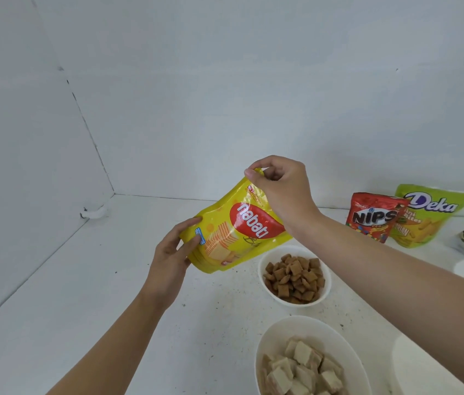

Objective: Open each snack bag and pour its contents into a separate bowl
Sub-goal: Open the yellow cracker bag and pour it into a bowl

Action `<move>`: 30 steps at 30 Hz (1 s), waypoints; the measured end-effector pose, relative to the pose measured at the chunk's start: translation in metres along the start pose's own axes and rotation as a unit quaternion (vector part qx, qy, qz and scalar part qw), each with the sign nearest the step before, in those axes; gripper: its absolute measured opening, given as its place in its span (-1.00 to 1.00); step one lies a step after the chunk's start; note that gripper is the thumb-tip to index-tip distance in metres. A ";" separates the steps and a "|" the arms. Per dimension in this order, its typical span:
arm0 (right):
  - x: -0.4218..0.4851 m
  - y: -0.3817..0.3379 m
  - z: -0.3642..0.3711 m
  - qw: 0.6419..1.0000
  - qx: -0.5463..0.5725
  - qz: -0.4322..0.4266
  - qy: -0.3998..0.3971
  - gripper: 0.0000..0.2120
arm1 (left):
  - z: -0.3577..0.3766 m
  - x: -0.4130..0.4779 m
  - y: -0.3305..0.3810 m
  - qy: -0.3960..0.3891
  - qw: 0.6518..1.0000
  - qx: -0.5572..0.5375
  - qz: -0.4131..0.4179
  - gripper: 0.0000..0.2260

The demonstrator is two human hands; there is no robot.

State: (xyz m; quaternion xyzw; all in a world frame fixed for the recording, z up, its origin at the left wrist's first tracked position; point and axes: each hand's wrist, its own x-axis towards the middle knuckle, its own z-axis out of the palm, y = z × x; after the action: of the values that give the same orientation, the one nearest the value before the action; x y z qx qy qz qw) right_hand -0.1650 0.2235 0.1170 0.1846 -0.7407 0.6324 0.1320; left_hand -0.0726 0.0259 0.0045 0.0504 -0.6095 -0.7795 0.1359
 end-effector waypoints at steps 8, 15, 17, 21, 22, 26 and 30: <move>-0.002 0.000 -0.033 0.997 -0.059 -0.023 -0.038 -0.79 | 0.019 0.013 0.014 -0.012 0.999 0.051 -0.002 -0.78; -0.012 0.009 -0.067 0.990 -0.086 -0.027 -0.107 -0.88 | 0.043 0.009 0.035 -0.027 0.996 0.086 0.007 -0.80; -0.014 0.007 -0.079 0.991 -0.077 -0.020 -0.110 -0.92 | 0.053 0.005 0.039 -0.026 0.995 0.094 0.014 -0.81; -0.016 0.002 -0.105 0.989 -0.080 -0.036 -0.120 -0.95 | 0.078 -0.002 0.045 -0.023 0.995 0.095 0.023 -0.81; -0.016 0.001 -0.112 0.989 -0.077 -0.042 -0.122 -0.96 | 0.085 -0.005 0.047 -0.023 0.995 0.094 0.027 -0.81; -0.019 -0.004 -0.143 0.994 -0.009 -0.024 -0.110 -0.95 | 0.117 -0.018 0.051 -0.020 0.996 0.080 0.036 -0.81; -0.028 -0.008 -0.168 0.993 0.052 0.001 -0.105 -0.92 | 0.147 -0.035 0.055 -0.013 0.998 0.057 0.034 -0.81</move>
State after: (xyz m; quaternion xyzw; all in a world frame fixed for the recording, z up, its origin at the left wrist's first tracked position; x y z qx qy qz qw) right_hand -0.1424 0.3907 0.1400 0.2561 -0.7166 0.6474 0.0432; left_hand -0.0670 0.1605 0.0915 0.0270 -0.6560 -0.7389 0.1515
